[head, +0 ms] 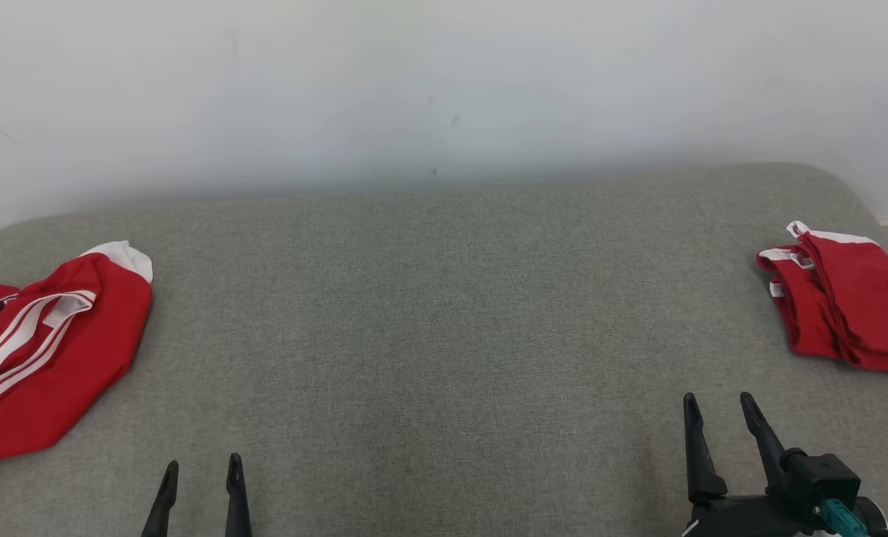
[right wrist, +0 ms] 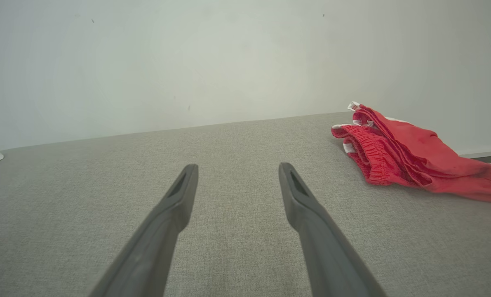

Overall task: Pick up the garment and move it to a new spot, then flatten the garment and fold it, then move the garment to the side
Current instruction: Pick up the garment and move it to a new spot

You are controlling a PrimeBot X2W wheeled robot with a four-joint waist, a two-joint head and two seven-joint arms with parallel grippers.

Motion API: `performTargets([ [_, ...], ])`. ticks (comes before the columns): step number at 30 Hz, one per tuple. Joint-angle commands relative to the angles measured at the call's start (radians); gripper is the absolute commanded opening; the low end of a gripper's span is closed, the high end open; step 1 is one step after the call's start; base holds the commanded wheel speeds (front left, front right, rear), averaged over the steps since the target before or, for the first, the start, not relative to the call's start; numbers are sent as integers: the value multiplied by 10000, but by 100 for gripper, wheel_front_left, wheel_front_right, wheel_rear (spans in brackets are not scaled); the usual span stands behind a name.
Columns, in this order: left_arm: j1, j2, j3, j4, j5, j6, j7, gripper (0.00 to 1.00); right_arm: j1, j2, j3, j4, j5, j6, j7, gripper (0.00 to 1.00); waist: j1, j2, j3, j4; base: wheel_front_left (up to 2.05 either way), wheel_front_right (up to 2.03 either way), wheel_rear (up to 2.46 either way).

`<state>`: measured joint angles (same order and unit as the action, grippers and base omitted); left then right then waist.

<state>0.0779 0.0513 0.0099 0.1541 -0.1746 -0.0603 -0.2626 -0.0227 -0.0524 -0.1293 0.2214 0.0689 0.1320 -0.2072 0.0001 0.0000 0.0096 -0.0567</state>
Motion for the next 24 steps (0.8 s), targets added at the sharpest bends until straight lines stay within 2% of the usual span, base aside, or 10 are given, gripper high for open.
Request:
performTargets([
  [1,7,-14,-30,-64,36,53,-31,100,-73,39,-32,14,50,-27,-36,100,-1,0,36,-41,0,0,0],
  [14,-209,-13,-166,-87,119,32,-32,100,-135,42,-120,172,214,-27,-117,100,-1,0,97,126,0,0,0],
  [19,-271,-14,-182,0,227,-18,-32,100,-32,39,-199,218,208,-27,-128,100,-1,0,60,675,0,0,0],
  [24,-271,-14,-99,18,324,-37,-32,100,48,39,-61,155,322,-27,-137,100,-1,0,74,1558,0,0,0],
])
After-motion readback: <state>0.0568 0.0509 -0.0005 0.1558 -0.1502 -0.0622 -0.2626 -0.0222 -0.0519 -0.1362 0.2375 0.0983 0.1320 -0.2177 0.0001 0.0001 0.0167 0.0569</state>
